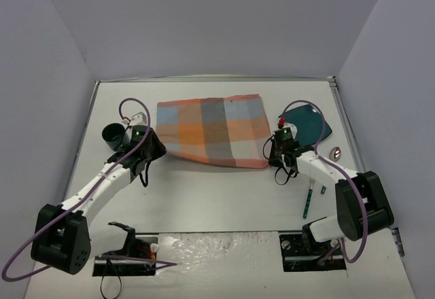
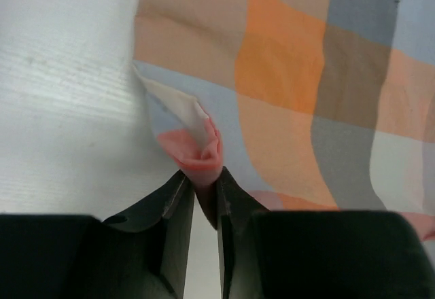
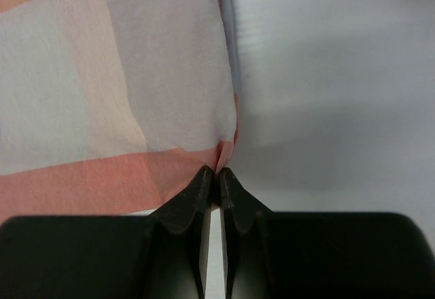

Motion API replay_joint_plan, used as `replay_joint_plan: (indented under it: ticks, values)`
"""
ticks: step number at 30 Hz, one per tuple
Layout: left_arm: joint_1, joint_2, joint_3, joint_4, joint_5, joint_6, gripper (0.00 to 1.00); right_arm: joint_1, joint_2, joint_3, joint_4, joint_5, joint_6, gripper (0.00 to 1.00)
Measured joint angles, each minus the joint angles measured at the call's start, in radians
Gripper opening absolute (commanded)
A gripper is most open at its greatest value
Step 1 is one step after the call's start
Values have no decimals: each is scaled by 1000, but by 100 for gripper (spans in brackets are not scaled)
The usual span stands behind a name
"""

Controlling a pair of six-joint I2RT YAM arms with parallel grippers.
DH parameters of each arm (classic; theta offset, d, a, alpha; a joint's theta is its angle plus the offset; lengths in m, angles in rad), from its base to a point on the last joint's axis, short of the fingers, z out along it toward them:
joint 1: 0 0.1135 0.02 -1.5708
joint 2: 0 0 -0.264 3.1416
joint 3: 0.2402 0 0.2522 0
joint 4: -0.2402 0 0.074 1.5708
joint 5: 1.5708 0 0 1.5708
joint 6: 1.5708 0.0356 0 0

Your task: Set the dinner table for one person

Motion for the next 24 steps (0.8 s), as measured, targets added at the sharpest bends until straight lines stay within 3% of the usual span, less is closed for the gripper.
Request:
replay_joint_plan:
  ticks: [2, 7, 10, 17, 24]
  values:
    - [-1, -30, -28, -36, -15, -23, 27, 0, -17, -13, -23, 0, 17, 21]
    - [-1, -92, -89, -167, -57, -60, 73, 0, -92, -33, -99, 3, 43, 55]
    - [-1, -132, -91, -234, -70, -63, 89, 0, -149, -13, -149, 10, 38, 64]
    - [-1, -163, -71, -267, -91, -70, 91, 0, -183, 160, -177, 15, 27, 66]
    - [-1, -26, -78, -249, -91, -96, 91, 0, -110, 125, -163, 39, 43, 71]
